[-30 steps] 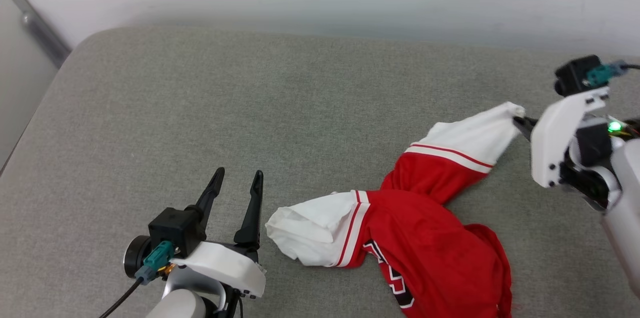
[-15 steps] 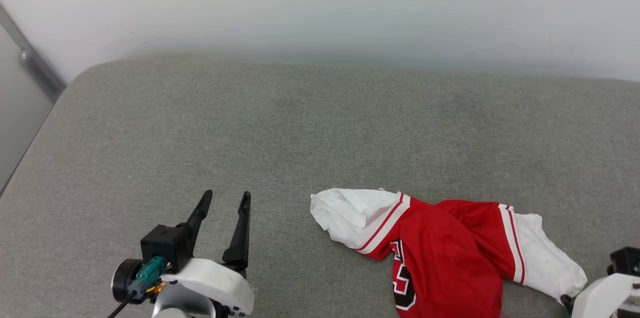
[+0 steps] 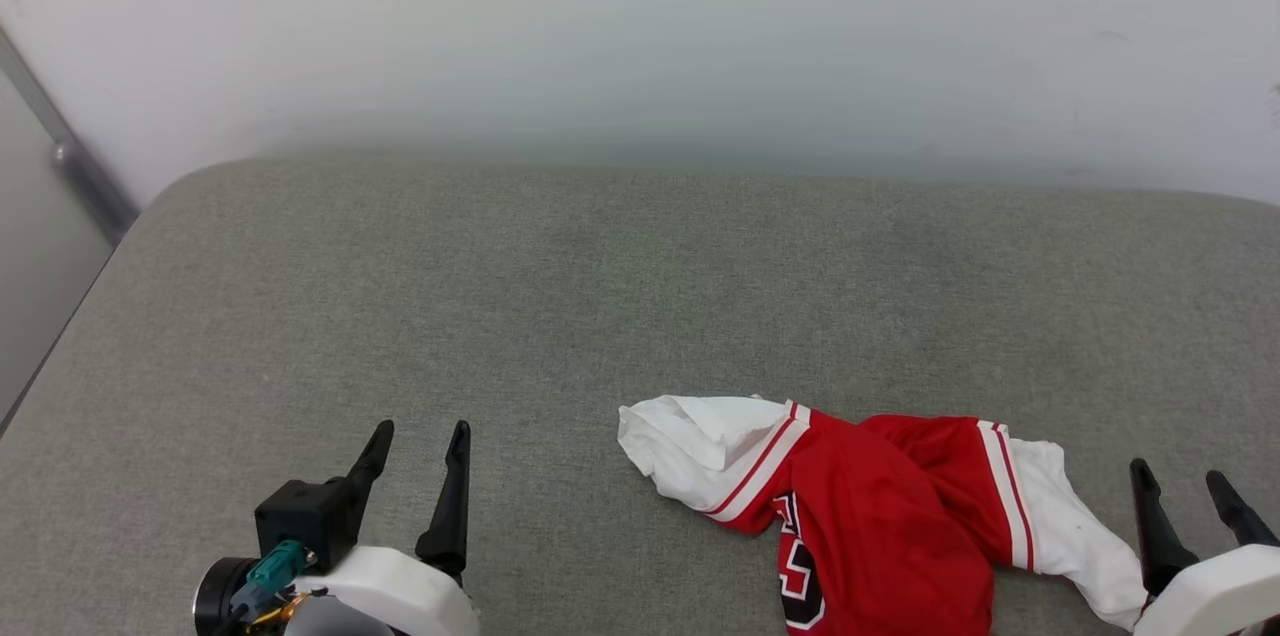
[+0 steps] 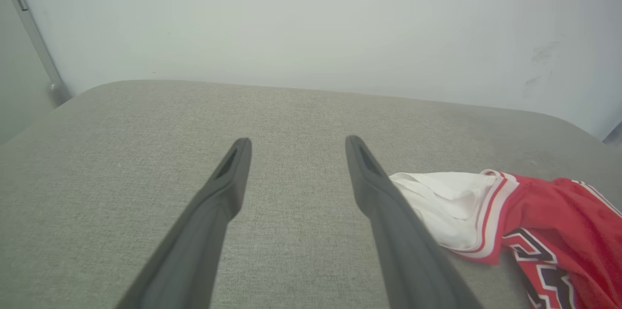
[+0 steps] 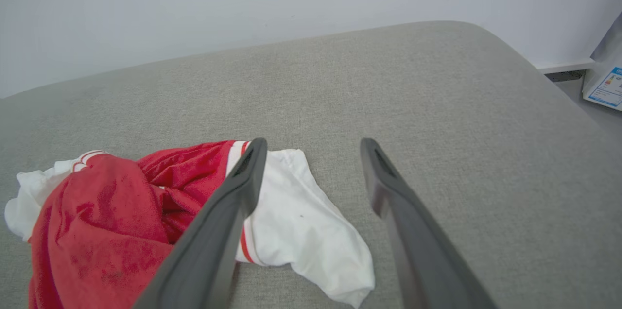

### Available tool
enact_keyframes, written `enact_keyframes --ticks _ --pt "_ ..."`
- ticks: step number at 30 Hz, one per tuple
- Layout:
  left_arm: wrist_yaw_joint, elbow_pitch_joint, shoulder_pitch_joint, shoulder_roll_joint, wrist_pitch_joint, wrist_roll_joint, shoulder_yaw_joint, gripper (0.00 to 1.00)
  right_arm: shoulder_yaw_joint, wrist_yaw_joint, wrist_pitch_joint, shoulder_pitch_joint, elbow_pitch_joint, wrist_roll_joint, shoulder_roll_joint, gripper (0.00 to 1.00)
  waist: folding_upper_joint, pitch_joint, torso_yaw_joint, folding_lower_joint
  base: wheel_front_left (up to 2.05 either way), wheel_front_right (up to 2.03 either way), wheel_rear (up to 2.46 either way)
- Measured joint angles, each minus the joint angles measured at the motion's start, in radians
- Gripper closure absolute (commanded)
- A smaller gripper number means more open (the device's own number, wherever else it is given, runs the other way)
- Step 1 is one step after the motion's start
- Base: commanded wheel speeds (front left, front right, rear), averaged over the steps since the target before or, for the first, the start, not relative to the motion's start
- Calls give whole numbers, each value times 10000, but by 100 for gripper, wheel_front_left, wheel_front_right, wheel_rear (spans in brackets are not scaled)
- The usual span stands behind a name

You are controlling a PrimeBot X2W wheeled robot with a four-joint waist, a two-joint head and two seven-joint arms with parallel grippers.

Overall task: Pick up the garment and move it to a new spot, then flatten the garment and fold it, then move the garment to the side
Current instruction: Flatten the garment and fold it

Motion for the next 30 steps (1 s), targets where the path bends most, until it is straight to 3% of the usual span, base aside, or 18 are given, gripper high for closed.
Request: enact_keyframes --ticks 7,12,18,30 --pt "90 -81 93 286 217 -115 171 0 715 0 -763 273 -1402 -395 355 0 0 -116 -138 0 0 0 0" --pt "-155 -150 -463 504 667 -188 153 0 1210 0 -788 425 -2113 -499 430 0 0 -56 -323 0 0 0 0" --pt "-909 140 -2073 407 1661 -380 -146 0 1505 0 -763 445 -2700 -387 451 0 0 300 -578 0 0 0 0" --pt "-2871 2692 -4614 -77 5668 -1271 -1697 0 1636 0 -844 -71 -2732 -217 462 0 0 1730 -1130 1 0 0 0"
